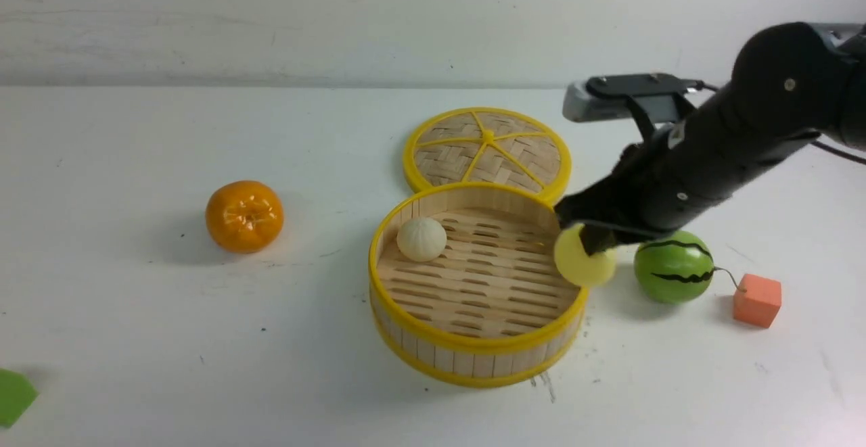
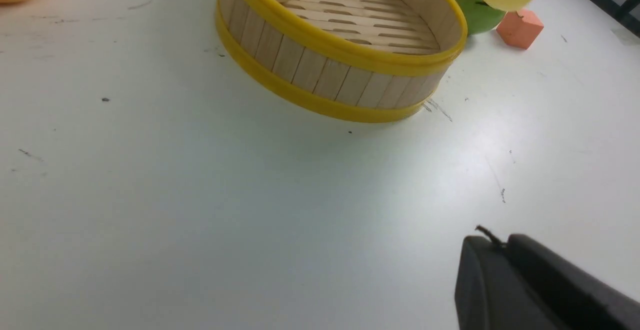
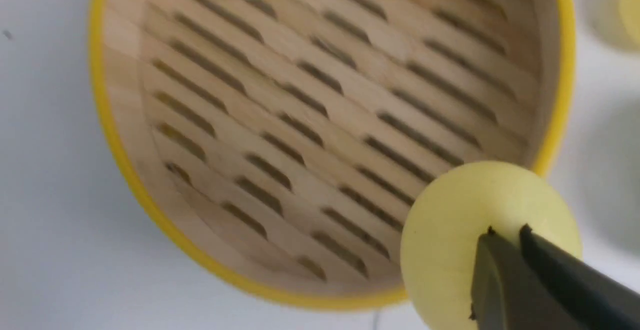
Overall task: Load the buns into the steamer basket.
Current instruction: Use the right arm to put the steamed stuffed bun into the steamer
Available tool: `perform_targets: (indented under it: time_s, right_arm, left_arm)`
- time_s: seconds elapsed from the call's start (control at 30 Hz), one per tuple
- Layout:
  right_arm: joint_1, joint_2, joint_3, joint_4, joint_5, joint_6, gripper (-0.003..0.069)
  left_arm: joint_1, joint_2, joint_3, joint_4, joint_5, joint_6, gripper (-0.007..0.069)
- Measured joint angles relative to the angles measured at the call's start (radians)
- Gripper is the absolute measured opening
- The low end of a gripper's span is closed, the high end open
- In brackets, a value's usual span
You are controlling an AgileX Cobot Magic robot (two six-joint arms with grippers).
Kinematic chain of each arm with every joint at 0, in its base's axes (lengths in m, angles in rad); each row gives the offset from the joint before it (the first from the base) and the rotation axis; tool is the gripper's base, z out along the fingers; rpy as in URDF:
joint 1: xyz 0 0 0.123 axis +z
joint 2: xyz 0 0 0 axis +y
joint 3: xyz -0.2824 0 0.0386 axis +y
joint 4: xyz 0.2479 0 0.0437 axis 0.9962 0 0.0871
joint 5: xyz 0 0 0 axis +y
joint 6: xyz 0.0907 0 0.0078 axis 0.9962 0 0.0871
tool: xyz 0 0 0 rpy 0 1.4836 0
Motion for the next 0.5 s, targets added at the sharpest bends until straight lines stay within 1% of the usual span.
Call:
perform_targets:
  time_s: [0.13,0.33,0.47,0.5]
  right_arm:
    - [0.015,0.131,-0.129,0.015,-0.080,-0.020,-0.0002]
    - [0.015,0.333,-0.264,0.015,-0.125,-0.029,0.0001]
    - [0.015,0.395,-0.302,0.015,-0.133,-0.031,0.0024]
    - [0.015,0.406,-0.308,0.015,-0.135,-0.031,0.0047]
  left_arm:
    - [0.000,0.000,0.000,0.000,0.000,0.000,0.0049]
    - [0.000,0.000,0.000,0.000,0.000,0.000,0.0056]
    - [0.000,0.000,0.000,0.000,0.000,0.000,0.0056]
    - [0.000,0.000,0.000,0.000,0.000,0.000,0.0057]
